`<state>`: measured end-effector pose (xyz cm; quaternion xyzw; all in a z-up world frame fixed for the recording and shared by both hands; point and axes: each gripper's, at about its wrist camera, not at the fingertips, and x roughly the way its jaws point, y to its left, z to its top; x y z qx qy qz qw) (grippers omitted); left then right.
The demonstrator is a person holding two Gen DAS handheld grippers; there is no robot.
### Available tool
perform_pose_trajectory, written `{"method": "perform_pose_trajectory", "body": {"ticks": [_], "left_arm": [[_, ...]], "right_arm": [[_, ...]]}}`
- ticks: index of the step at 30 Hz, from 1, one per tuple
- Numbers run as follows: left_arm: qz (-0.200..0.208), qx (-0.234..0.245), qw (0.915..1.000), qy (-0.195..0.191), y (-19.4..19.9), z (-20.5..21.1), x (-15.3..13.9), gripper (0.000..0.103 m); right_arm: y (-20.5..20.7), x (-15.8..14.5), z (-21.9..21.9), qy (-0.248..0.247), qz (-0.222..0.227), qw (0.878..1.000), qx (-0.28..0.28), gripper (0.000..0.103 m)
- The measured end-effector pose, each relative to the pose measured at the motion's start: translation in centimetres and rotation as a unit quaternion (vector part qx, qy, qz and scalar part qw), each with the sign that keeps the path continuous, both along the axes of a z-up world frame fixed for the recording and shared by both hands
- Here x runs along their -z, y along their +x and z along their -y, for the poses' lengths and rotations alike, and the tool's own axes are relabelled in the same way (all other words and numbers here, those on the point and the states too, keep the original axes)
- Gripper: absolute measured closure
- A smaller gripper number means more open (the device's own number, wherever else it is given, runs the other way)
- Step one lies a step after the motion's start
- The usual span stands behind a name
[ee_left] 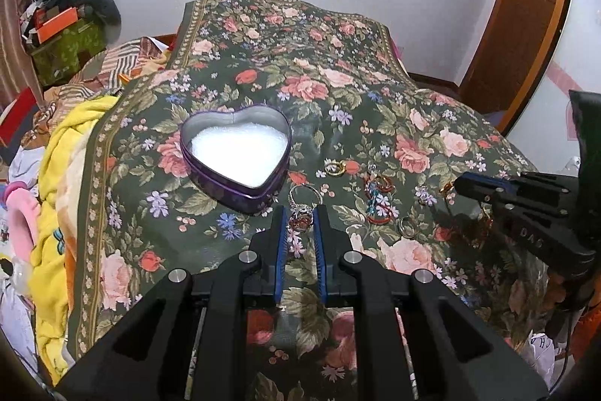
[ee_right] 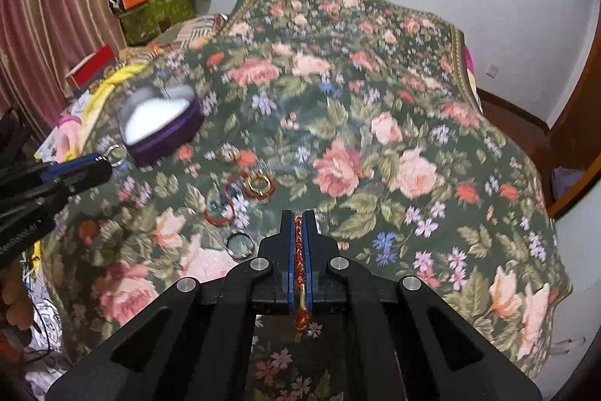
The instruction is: Organize jewelry
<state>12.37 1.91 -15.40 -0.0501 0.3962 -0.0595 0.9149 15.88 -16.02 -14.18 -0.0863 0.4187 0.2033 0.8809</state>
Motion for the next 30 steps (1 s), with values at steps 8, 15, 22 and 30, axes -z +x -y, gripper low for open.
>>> {"method": "perform_pose_trajectory", "body": {"ticks": [8,15,22,30], "left_arm": [[0.03,-0.007,0.9995,0.006,-0.7,-0.5,-2.3,0.09],[0.054,-0.017,0.9983,0.014,-0.7,-1.3,-4.1,0.09],[0.071,-0.034,0.9967,0.018,-0.6,-2.8,-5.2,0.09],[0.058,-0.038,0.9976,0.01,-0.6,-3.4,-4.2,0.09]], "right_arm": [[-0.2,-2.4,-0.7,0.022,0.028,0.999,-0.006,0.1],[0.5,-4.2,-2.0,0.038,0.049,0.998,-0.016,0.1],[1.0,-5.6,-3.5,0.052,0.058,0.996,-0.034,0.1],[1.3,-1.5,-2.1,0.017,-0.024,0.999,-0.031,0.066]]}}
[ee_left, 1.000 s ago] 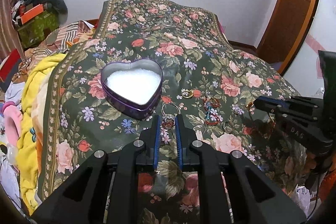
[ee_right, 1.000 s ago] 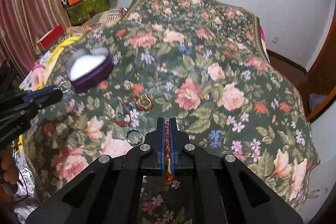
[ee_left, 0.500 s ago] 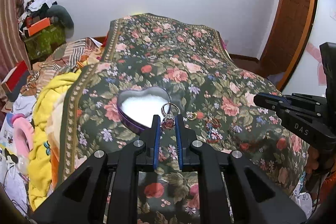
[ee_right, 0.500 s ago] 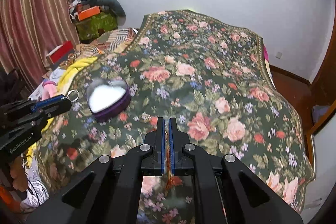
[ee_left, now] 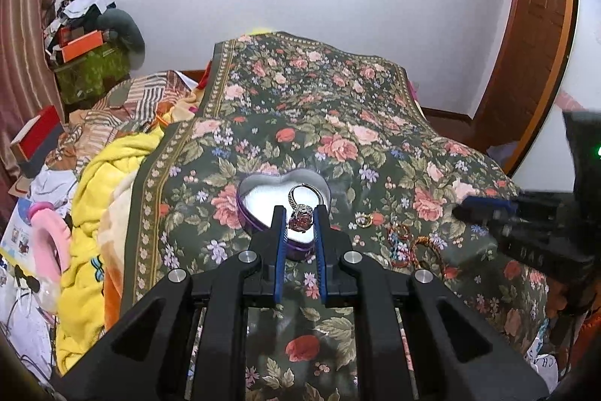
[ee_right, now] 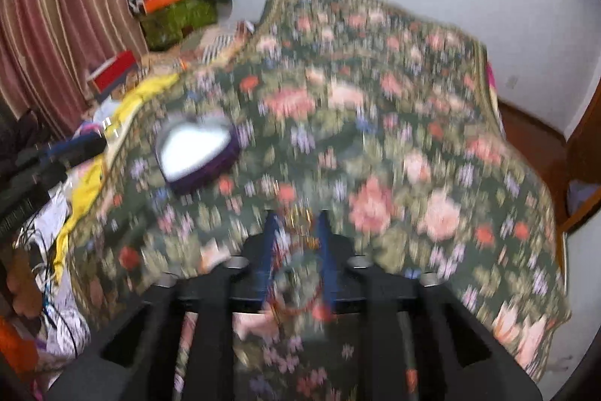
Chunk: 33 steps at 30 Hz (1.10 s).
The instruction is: Organize jewelry
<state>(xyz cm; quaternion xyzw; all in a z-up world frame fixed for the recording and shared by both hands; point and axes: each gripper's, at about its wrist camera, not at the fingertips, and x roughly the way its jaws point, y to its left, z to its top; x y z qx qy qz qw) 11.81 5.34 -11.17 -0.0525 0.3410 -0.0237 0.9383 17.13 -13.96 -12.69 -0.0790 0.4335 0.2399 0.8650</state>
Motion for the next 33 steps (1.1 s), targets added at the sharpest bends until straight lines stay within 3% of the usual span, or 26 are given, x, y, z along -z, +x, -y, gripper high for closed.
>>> {"method": "perform_pose_trajectory", "body": {"ticks": [2,3,12,23,27,28,33], "left_arm": [[-0.008,0.002,1.0,-0.003,0.1,0.1,0.6,0.09],[-0.011,0.003,0.9999,-0.005,0.2,0.2,0.8,0.09],[-0.019,0.01,0.9998,-0.003,0.3,0.7,1.4,0.09],[-0.035,0.008,0.9993,-0.004,0.3,0.4,2.3,0.09],[-0.054,0.021,0.9983,-0.002,0.1,0.7,3.5,0.09],[-0.064,0.025,0.9976,0.001,0.0,0.8,4.1,0.09],[-0.115,0.036,0.9926,-0.012,0.2,1.0,7.0,0.09]], "right_arm": [[-0.2,1.4,0.8,-0.005,-0.018,1.0,0.008,0.052],[-0.3,1.9,1.0,-0.006,-0.026,1.0,0.008,0.051],[-0.1,5.9,0.0,-0.018,-0.109,0.994,-0.018,0.051],[0.2,5.8,0.1,-0.003,-0.114,0.993,-0.015,0.047],[-0.7,4.5,0.6,-0.001,-0.081,0.997,-0.014,0.048],[-0.9,4.3,0.7,-0.005,-0.07,0.997,-0.014,0.049],[-1.5,4.1,0.4,-0.024,-0.048,0.998,-0.033,0.08]]}}
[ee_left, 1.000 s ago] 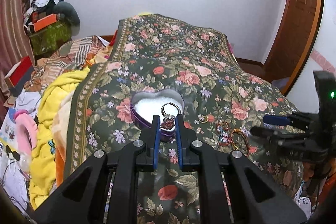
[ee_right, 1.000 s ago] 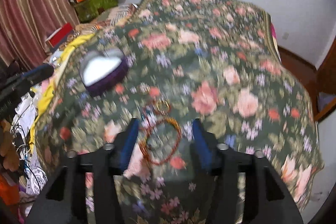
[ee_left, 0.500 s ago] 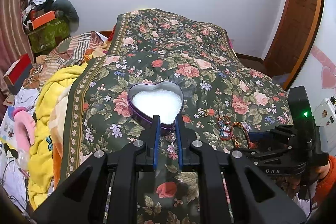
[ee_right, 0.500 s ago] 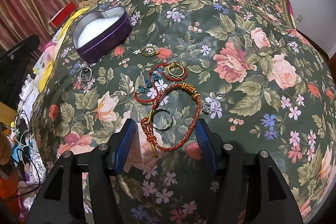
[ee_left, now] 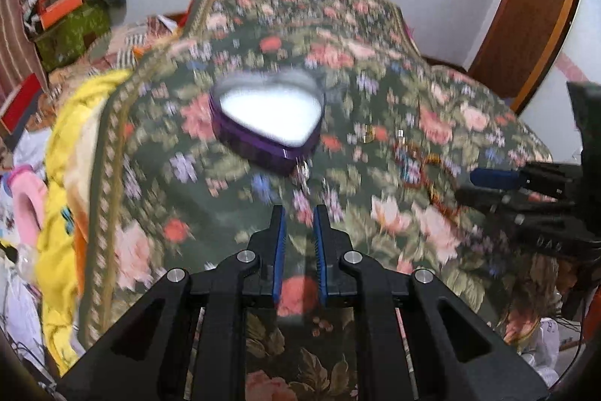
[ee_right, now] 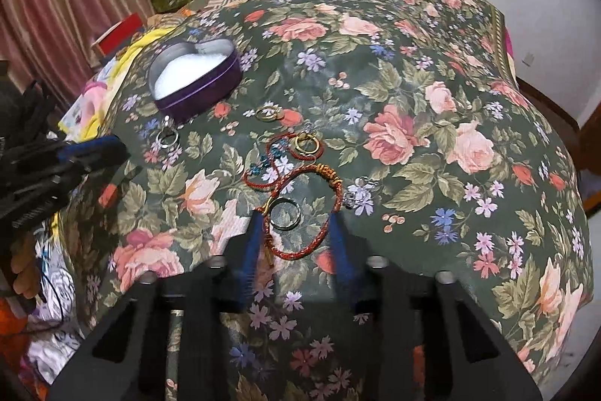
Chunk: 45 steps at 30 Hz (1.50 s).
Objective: Organize jewelry
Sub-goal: 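Grasp the charm ring by the tin with the left tool while the right tool grasps a silver ring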
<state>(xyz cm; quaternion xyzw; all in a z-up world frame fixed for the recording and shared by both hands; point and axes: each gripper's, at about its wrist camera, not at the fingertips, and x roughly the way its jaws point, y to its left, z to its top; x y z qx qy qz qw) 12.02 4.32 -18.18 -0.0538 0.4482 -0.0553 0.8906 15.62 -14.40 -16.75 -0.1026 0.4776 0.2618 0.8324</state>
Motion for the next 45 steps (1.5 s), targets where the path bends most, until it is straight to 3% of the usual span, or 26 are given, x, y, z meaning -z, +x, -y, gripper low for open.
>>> {"method": "perform_pose_trajectory", "body": {"ticks": [4,6,8,23,29,45], "left_arm": [[-0.016,0.004,0.9998,-0.013,0.4,0.4,0.9,0.086],[-0.012,0.008,0.9998,-0.013,0.6,0.6,0.7,0.063],[-0.003,0.009,0.9999,-0.007,0.8,0.9,0.5,0.056],[-0.004,0.017,0.9998,0.009,3.8,1.6,1.8,0.056],[0.003,0.014,0.9996,0.026,4.3,1.7,2.0,0.075],[0.021,0.013,0.9995,0.018,2.7,1.4,0.4,0.077]], "right_arm": [[0.5,0.9,-0.6,-0.006,-0.005,1.0,-0.01,0.086],[0.7,1.2,-0.5,-0.007,-0.011,1.0,-0.014,0.086],[0.5,1.2,-0.7,-0.009,-0.011,1.0,-0.02,0.086],[1.0,1.8,-1.2,-0.003,-0.03,0.999,-0.038,0.086],[1.4,2.0,-1.2,0.001,-0.028,0.999,-0.032,0.086],[1.2,0.0,-0.6,0.009,0.008,1.0,-0.005,0.086]]}}
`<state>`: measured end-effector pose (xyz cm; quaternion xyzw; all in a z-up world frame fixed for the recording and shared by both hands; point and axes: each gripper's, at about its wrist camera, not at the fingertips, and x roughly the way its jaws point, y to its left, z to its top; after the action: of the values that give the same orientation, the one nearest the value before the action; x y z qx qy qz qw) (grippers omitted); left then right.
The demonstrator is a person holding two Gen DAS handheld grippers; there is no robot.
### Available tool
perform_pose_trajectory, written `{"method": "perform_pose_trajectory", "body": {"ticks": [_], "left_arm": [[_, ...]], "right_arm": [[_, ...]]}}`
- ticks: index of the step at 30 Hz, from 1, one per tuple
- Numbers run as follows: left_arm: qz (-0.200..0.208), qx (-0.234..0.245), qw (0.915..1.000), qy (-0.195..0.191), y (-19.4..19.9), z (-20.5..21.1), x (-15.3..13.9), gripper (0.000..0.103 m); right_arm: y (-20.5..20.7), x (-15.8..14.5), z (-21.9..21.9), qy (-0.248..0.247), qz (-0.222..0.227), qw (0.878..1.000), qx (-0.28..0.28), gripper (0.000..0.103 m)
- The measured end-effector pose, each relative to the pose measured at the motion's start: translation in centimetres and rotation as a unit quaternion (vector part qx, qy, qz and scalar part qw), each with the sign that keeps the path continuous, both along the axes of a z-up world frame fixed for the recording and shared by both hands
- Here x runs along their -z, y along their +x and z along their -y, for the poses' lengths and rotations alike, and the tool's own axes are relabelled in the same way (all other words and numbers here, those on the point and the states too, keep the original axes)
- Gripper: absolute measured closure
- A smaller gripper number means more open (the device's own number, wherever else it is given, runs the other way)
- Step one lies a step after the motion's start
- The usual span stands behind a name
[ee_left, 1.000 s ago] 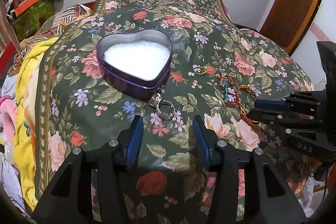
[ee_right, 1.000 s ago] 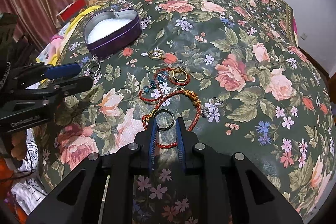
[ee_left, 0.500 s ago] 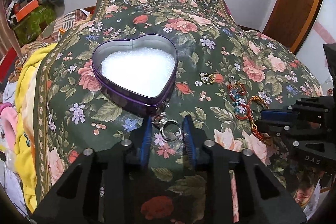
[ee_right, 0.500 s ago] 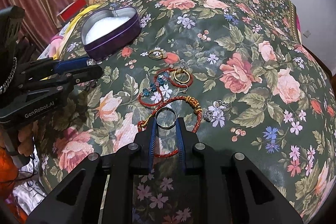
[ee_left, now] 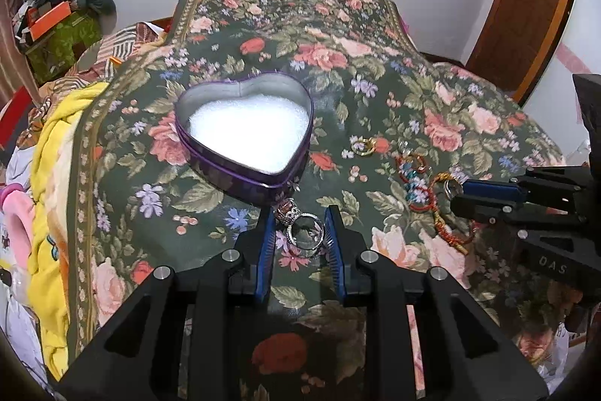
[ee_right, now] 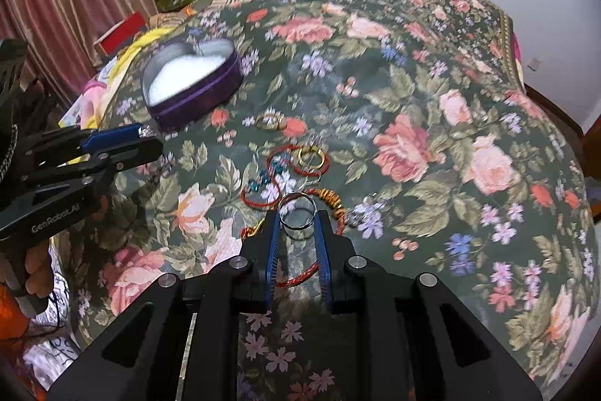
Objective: Organize jewelry
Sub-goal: 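Grasp the charm ring by the tin with the left tool while the right tool grasps a silver ring, then lower both rings into the heart tin and open both tools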
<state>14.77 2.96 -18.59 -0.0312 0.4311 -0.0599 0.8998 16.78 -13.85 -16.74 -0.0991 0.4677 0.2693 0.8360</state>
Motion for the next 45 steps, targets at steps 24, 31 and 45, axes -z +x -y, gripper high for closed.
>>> {"method": "perform_pose_trajectory", "body": {"ticks": [24,31,45], "left_arm": [[0.107,-0.042,0.9933,0.009,-0.9,-3.3,-8.0,0.077],[0.111,-0.053,0.9924,0.008,0.3,-4.6,-8.0,0.077],[0.071,-0.044,0.9965,-0.003,3.5,-5.8,-4.9,0.077]], "right_arm": [[1.7,-7.1,-4.9,0.082,0.085,0.993,-0.009,0.086],[2.7,-6.7,-7.7,0.088,0.08,0.993,-0.028,0.086],[5.0,-2.9,-10.8,0.063,0.034,0.996,-0.045,0.086]]}}
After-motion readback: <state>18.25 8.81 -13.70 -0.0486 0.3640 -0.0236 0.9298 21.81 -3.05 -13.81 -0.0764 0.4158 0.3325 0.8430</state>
